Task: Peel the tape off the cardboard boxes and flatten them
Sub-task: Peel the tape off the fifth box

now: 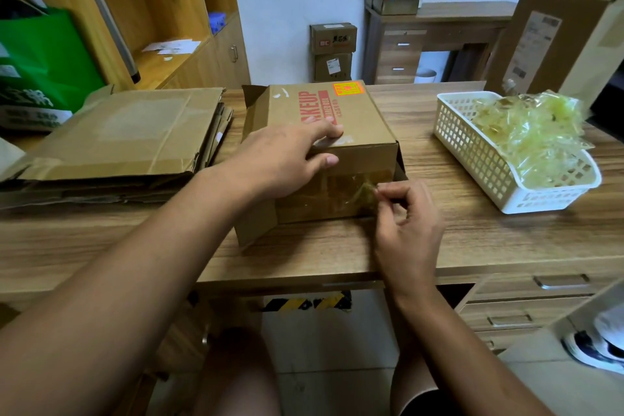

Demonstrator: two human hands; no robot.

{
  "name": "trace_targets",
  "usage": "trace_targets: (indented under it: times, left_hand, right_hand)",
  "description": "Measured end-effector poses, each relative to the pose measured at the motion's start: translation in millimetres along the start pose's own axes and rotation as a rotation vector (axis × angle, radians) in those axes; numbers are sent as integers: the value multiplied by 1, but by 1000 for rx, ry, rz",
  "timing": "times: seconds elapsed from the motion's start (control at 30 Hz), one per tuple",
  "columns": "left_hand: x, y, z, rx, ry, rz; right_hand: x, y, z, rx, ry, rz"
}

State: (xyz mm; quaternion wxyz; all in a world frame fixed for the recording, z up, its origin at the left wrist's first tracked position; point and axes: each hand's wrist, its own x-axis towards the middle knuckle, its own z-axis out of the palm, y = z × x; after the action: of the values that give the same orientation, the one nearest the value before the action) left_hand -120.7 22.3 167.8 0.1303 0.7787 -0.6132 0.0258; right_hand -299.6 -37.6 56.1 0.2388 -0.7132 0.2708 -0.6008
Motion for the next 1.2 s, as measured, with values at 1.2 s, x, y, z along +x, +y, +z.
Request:
trace_targets:
  times: [1.2]
  left_hand:
    - [4,2,2,-9,-23,-12]
  right_hand:
    - [19,-28,-36,411,-250,140]
